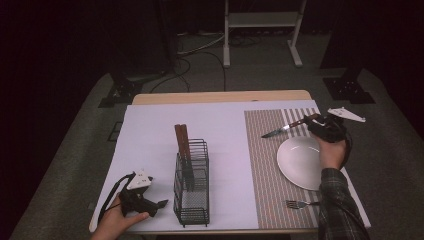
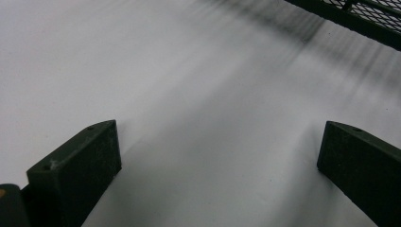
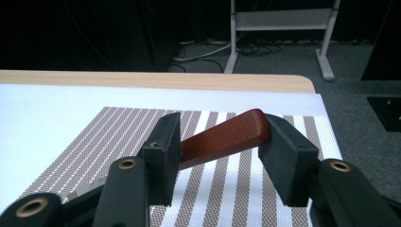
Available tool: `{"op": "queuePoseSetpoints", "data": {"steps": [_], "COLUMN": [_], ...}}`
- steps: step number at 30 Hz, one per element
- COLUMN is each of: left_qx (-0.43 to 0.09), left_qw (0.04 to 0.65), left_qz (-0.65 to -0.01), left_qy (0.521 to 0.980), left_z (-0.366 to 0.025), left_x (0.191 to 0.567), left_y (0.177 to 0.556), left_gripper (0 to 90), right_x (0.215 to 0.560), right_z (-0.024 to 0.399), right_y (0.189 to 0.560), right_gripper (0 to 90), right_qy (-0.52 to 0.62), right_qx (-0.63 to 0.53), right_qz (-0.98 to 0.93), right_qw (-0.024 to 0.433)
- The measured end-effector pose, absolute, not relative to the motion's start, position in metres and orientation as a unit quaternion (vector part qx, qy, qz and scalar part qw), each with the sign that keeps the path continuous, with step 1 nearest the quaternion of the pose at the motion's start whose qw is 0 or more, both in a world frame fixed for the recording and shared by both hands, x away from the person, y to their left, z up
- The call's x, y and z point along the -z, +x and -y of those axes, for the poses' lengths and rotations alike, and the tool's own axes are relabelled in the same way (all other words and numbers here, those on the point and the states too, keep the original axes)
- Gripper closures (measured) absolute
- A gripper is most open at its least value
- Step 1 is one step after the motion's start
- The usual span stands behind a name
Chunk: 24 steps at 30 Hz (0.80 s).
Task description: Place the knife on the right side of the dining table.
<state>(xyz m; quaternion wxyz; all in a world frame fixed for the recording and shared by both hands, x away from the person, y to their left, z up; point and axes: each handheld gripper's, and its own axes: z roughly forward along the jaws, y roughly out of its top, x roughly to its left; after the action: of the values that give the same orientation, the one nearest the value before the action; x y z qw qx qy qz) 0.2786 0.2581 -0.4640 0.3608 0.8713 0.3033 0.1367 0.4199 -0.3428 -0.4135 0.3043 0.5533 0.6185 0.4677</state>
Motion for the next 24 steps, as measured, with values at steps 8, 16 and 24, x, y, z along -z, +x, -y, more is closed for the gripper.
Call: {"op": "queuePoseSetpoints", "data": {"steps": [8, 16, 24], "left_qx": [-0.137, -0.137, -0.137], "left_qw": [0.361, 0.361, 0.361], "left_qz": [-0.303, -0.303, -0.303], "left_qy": [0.871, 0.871, 0.871], "left_z": [-0.258, -0.258, -0.258], "left_x": [0.464, 0.464, 0.464], "left_y": [0.279, 0.279, 0.279], "left_gripper": [0.0, 0.0, 0.0], "right_x": [0.424, 0.431, 0.436], "right_z": [0.347, 0.349, 0.351], "right_y": [0.421, 0.422, 0.425], "right_gripper": [44.6, 41.2, 39.3], "right_qy": [0.568, 0.581, 0.591], "right_qx": [-0.458, -0.445, -0.436], "right_qz": [-0.616, -0.619, -0.619], "right_qw": [0.296, 0.287, 0.278]}}
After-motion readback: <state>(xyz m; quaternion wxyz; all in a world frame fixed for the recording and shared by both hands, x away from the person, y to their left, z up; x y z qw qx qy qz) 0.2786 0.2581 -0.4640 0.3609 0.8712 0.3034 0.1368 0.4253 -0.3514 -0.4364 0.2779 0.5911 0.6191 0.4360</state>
